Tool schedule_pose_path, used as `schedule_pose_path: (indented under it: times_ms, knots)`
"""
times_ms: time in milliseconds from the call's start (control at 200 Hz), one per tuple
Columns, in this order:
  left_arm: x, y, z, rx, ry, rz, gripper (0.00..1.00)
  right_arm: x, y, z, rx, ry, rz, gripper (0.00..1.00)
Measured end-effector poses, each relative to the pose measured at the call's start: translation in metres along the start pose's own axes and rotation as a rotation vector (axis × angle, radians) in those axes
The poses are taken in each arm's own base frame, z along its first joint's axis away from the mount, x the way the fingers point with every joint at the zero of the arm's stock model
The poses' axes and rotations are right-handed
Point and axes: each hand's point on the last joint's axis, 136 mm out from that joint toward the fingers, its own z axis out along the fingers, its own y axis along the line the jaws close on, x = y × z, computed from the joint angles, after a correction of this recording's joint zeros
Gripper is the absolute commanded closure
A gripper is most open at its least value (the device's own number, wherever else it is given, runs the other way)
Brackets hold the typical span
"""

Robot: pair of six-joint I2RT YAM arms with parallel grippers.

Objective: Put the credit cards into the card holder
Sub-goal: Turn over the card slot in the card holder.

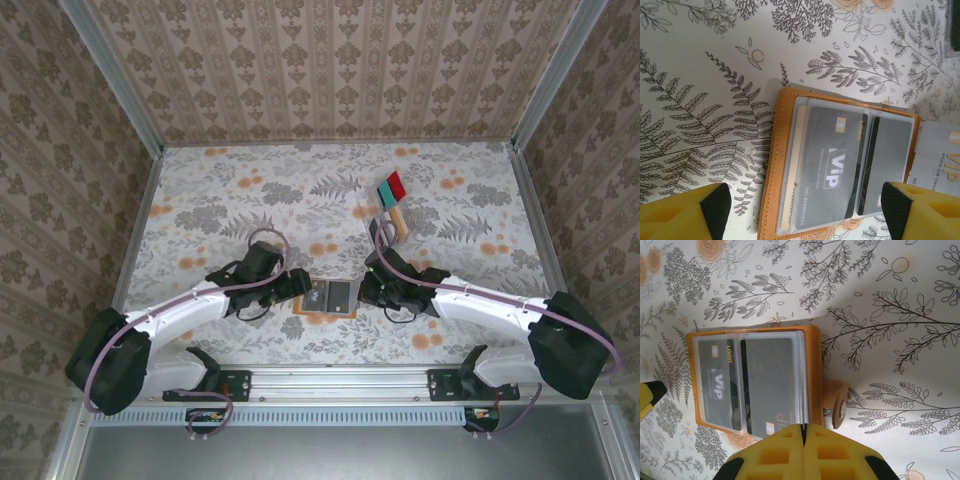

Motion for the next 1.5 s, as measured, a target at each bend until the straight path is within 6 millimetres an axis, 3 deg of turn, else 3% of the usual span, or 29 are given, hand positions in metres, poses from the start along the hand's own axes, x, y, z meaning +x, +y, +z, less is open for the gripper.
schedule_pose_path:
  times_ms: [385, 905, 1500]
  knots:
    - [0.011, 0.008, 0.017, -0.035, 0.057, 0.002, 0.23, 0.0, 0.001, 0.011, 0.001, 0.001, 0.007, 0.96]
    - [0.018, 0.002, 0.024, -0.023, 0.082, 0.027, 0.44, -0.003, 0.018, 0.01, -0.063, 0.007, 0.009, 0.95]
    - [0.02, -0.02, 0.025, 0.033, 0.072, 0.075, 0.46, -0.017, 0.057, -0.006, -0.161, -0.003, -0.005, 0.94]
